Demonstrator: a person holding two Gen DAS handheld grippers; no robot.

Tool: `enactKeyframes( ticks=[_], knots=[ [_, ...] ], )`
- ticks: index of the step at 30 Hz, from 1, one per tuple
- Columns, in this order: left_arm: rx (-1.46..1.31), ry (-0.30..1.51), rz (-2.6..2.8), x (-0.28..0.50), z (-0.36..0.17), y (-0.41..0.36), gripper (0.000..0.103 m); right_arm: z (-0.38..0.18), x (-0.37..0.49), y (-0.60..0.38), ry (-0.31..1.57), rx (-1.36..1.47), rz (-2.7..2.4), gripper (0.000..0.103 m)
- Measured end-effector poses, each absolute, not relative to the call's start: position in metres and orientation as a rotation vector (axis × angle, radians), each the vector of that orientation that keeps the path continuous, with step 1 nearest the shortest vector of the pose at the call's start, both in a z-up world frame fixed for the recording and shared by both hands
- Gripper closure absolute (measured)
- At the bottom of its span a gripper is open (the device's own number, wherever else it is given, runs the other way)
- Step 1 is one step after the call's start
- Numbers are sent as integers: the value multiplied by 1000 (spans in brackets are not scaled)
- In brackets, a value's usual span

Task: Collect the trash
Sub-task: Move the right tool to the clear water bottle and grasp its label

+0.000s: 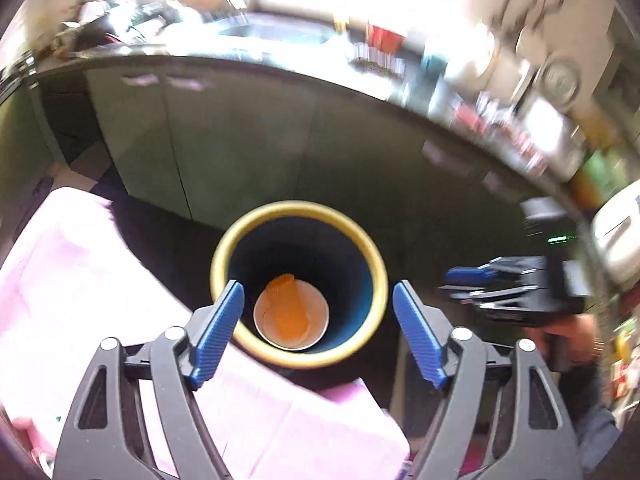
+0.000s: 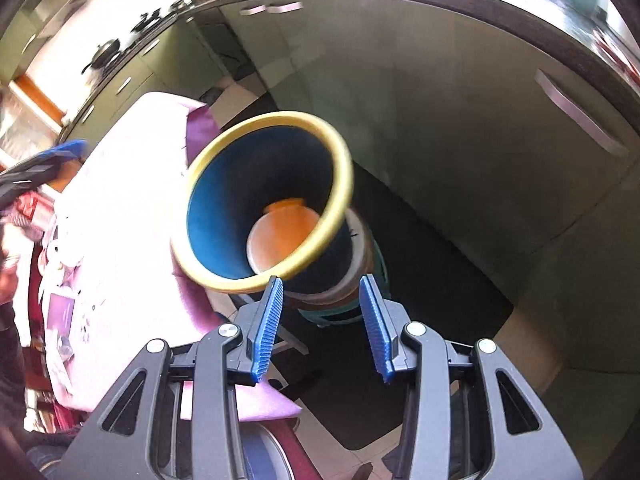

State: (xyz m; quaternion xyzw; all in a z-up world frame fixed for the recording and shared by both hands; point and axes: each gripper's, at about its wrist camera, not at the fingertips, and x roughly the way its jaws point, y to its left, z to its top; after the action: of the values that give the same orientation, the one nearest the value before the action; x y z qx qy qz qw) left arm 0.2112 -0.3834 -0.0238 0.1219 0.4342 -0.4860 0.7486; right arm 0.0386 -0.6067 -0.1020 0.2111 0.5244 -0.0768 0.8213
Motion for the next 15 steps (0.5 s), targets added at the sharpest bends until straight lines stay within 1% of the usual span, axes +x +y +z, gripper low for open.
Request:
enactKeyframes(
  ticks=[3,5,7,9,13,15],
  knots=[
    [168,839,-1007,213,3,-305,24,-93,56,-578,1132,384,-109,60],
    [117,766,-929,212,14,-246,20,-82,70,-554,1136,339,-63,57],
    [83,725,-864,208,18,-202,20,-71,87,-526,1134,289,-1,49],
    [53,675,-782,203,21,-152,18,-60,109,-493,1124,243,83,45],
    [15,615,-672,209,17,-92,15,-42,150,-425,1101,171,272,32],
    [-17,612,-635,217,12,-65,15,-36,172,-392,1104,141,340,32]
  ],
)
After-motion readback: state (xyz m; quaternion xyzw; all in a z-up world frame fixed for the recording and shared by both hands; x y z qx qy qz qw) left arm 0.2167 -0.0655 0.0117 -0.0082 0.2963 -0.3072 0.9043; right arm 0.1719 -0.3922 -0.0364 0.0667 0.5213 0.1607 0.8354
